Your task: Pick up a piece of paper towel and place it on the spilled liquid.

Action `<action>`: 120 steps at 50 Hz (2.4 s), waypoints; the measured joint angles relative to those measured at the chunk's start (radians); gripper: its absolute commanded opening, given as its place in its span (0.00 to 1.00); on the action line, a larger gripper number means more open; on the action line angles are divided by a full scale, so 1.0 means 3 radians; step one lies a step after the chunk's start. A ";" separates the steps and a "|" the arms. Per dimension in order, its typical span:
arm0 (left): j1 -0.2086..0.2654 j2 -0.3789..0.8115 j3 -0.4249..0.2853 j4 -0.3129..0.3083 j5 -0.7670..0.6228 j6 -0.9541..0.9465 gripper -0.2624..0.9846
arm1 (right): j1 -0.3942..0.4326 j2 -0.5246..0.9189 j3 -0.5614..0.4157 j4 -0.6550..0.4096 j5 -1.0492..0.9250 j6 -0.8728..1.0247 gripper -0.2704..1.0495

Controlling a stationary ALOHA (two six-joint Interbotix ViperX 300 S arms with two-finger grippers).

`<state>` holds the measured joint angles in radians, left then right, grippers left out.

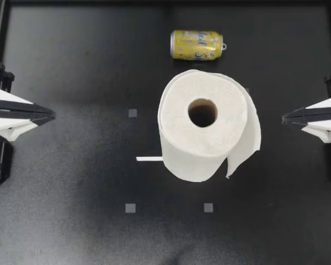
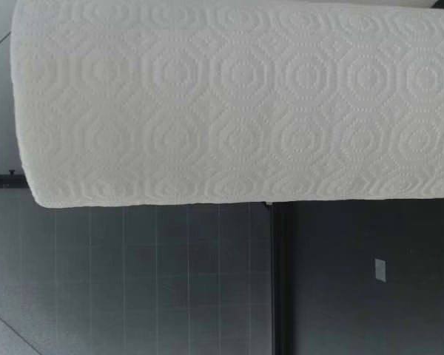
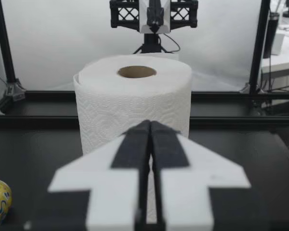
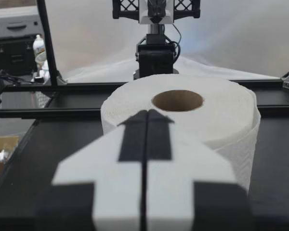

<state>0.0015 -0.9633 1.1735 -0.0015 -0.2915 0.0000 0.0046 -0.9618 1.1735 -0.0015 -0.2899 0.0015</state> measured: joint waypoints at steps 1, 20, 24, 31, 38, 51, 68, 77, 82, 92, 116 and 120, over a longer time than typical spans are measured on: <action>0.0005 -0.0005 0.0000 0.0000 0.0005 0.0000 0.32 | -0.0005 -0.0005 0.0000 0.0000 0.0000 0.0000 0.19; 0.0020 0.0281 -0.0164 -0.0026 -0.0010 -0.0026 0.29 | -0.0020 0.0015 -0.0205 0.0000 0.1248 0.0051 0.17; 0.0020 0.0506 -0.0368 -0.0051 0.0010 -0.0005 0.29 | -0.0020 0.0056 -0.0409 -0.0005 0.1871 0.0061 0.17; 0.0026 0.0951 -0.0777 -0.0056 0.0153 0.0036 0.29 | -0.0020 0.0159 -0.0844 0.0000 0.2991 0.0123 0.17; 0.0036 0.1314 -0.1161 -0.0056 0.0373 0.0072 0.29 | 0.0061 0.0291 -0.1099 -0.0036 0.3687 0.0383 0.17; 0.0159 0.1933 -0.1861 -0.0036 0.0951 0.0174 0.29 | 0.0997 0.0527 -0.1273 -0.1181 0.4929 0.2020 0.17; 0.0159 0.2413 -0.2398 -0.0031 0.1370 0.0353 0.29 | 0.2853 0.1503 -0.1744 -0.2843 0.6289 0.4172 0.17; 0.0159 0.2490 -0.2500 -0.0031 0.1621 0.0389 0.29 | 0.2904 0.2096 -0.1861 -0.3411 0.6315 0.5185 0.17; 0.0164 0.2500 -0.2511 -0.0026 0.1677 0.0409 0.29 | 0.2945 0.2378 -0.1871 -0.3738 0.6315 0.5717 0.17; 0.0159 0.2562 -0.2541 -0.0026 0.1795 0.0409 0.29 | 0.2961 0.2863 -0.1877 -0.4142 0.6386 0.6611 0.22; 0.0179 0.2664 -0.2659 -0.0026 0.1953 0.0404 0.29 | 0.2797 0.3426 -0.1963 -0.4167 0.6494 0.7153 0.83; 0.0179 0.2664 -0.2664 -0.0031 0.1958 0.0404 0.29 | 0.2715 0.3492 -0.2020 -0.4162 0.6571 0.7138 0.82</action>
<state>0.0552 -0.1641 0.3743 -0.0107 0.2961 0.1212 0.8191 0.0859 0.5676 -1.2502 1.6812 2.1430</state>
